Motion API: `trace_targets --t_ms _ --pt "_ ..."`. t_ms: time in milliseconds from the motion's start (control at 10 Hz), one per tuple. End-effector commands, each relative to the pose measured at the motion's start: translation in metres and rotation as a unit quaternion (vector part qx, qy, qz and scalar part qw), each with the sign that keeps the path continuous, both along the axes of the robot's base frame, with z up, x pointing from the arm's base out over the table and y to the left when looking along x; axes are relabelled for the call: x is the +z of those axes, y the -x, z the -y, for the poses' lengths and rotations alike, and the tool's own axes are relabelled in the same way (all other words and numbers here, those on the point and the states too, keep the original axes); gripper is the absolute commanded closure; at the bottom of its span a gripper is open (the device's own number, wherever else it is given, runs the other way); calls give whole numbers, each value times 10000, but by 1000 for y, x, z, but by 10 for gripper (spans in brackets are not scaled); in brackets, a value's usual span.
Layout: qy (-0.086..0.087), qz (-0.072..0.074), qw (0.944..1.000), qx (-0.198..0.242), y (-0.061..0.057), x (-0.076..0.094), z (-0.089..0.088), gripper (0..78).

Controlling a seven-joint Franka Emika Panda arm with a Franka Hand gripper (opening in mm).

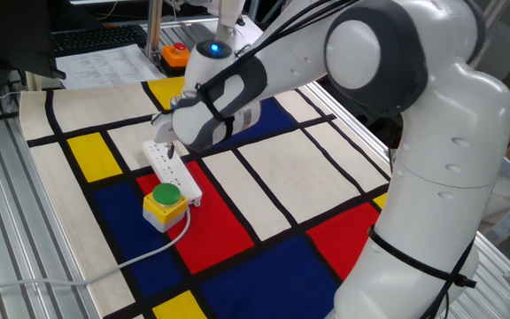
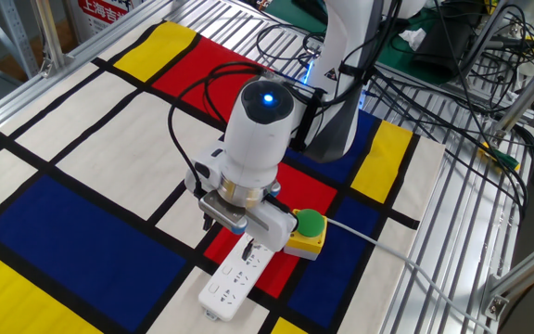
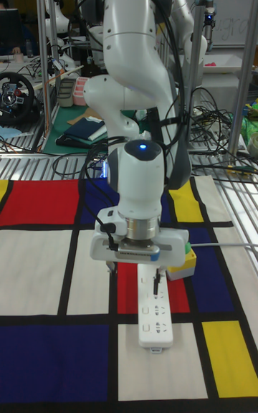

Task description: Turn off the power strip by pressing the button

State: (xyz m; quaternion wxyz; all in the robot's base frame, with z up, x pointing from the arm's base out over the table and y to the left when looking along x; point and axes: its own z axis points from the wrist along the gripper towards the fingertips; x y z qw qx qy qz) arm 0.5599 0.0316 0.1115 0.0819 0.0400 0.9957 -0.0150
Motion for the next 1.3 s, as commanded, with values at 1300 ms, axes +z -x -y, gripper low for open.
trace_targets --t_ms 1300 --pt "38 64 10000 -20 13 -1 16 1"
